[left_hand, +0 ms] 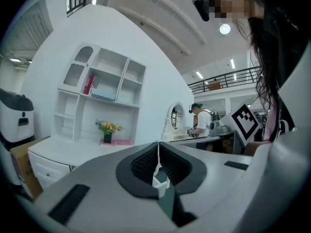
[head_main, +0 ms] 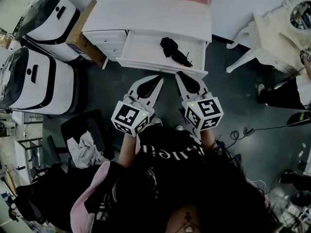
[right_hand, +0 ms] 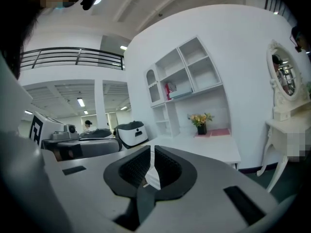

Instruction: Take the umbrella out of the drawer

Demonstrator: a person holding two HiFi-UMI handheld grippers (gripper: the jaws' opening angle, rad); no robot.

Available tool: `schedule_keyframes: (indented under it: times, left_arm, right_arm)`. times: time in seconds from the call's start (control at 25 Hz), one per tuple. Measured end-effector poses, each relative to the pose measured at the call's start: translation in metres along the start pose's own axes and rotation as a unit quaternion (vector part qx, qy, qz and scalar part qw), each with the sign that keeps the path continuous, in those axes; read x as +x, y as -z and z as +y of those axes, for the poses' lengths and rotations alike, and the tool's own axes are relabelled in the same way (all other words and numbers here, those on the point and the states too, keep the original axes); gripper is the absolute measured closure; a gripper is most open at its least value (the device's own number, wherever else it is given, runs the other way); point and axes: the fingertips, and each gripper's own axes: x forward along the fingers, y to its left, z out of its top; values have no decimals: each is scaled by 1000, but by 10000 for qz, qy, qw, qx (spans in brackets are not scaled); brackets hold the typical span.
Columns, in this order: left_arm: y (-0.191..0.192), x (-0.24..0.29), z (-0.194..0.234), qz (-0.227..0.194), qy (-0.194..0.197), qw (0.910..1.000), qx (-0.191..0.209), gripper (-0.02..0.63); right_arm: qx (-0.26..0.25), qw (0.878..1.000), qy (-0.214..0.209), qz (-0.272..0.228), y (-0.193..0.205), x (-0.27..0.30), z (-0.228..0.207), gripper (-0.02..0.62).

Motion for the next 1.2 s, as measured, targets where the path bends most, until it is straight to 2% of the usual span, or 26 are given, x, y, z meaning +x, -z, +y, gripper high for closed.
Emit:
schedule_keyframes:
  times: [0.68, 0.92, 1.2]
  left_arm:
    - [19, -11, 51, 104, 301, 9995, -58, 588]
    - [27, 13, 74, 170, 276, 9994, -103, 588]
    - [36, 63, 99, 185, 133, 9996, -165, 588]
  right_arm:
    - [90, 9979, 513, 387, 29, 48, 0, 537]
    - [141, 9970, 558, 524, 34, 69, -26, 537]
    - [146, 9963, 363, 771, 43, 116, -82, 537]
